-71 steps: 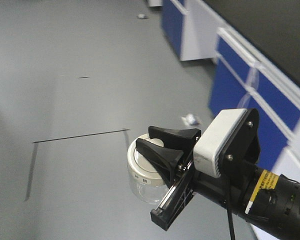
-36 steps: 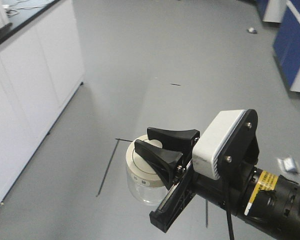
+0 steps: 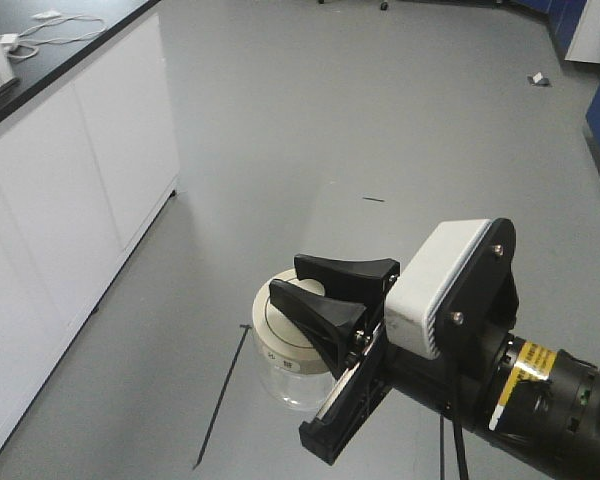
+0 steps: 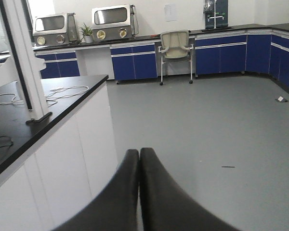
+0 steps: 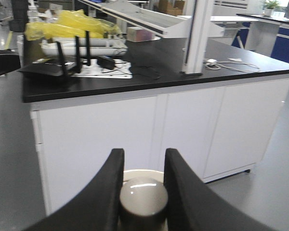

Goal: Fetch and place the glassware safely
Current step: 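Hold the jar in the right gripper while the base turns away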

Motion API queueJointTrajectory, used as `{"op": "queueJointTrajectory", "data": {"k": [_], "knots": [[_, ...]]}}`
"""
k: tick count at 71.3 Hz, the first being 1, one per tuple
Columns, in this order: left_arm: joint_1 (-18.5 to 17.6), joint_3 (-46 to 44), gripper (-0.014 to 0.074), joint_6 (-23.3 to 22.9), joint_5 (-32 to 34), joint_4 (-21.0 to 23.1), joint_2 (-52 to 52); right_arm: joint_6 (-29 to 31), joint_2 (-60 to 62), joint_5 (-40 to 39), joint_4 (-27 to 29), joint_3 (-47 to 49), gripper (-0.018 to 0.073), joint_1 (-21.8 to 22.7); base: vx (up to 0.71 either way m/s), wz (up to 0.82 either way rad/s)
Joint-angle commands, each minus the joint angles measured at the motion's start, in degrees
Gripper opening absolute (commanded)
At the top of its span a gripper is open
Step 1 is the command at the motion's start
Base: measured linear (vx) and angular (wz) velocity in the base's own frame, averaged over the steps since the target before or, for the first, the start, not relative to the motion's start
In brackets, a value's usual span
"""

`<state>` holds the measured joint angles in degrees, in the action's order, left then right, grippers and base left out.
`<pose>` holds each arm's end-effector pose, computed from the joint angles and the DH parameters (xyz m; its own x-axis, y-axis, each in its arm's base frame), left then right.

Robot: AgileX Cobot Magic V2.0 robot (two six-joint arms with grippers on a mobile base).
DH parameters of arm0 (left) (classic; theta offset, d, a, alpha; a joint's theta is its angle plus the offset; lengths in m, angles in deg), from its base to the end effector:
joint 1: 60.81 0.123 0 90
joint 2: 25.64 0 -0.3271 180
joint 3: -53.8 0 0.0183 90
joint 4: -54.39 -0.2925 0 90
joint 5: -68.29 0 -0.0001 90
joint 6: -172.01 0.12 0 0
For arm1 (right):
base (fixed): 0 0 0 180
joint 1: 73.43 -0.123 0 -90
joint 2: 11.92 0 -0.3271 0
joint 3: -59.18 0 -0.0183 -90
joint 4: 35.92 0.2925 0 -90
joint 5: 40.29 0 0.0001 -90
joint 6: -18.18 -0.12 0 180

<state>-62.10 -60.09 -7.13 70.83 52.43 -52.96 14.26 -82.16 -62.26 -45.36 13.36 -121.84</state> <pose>0.1224 -0.0029 0.2719 -0.0144 0.0495 -0.9987 0.0248 0.9985 0.0491 0.1801 0.2140 0.3096 0.0162 -0.1088 -0.9939 -0.7886 0.6098 -0.0796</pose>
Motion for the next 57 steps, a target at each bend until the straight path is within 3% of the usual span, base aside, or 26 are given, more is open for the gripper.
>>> {"op": "queueJointTrajectory", "data": {"k": [1,57], "knots": [[-0.2,-1.7,-0.0007,-0.4,4.1,0.6,-0.3,0.2,1.4,-5.8,-0.1,1.8,-0.0003,0.1,0.42,-0.20],[-0.2,-1.7,-0.0007,-0.4,4.1,0.6,-0.3,0.2,1.4,-5.7,-0.1,1.8,-0.0003,0.1,0.44,-0.14]]}}
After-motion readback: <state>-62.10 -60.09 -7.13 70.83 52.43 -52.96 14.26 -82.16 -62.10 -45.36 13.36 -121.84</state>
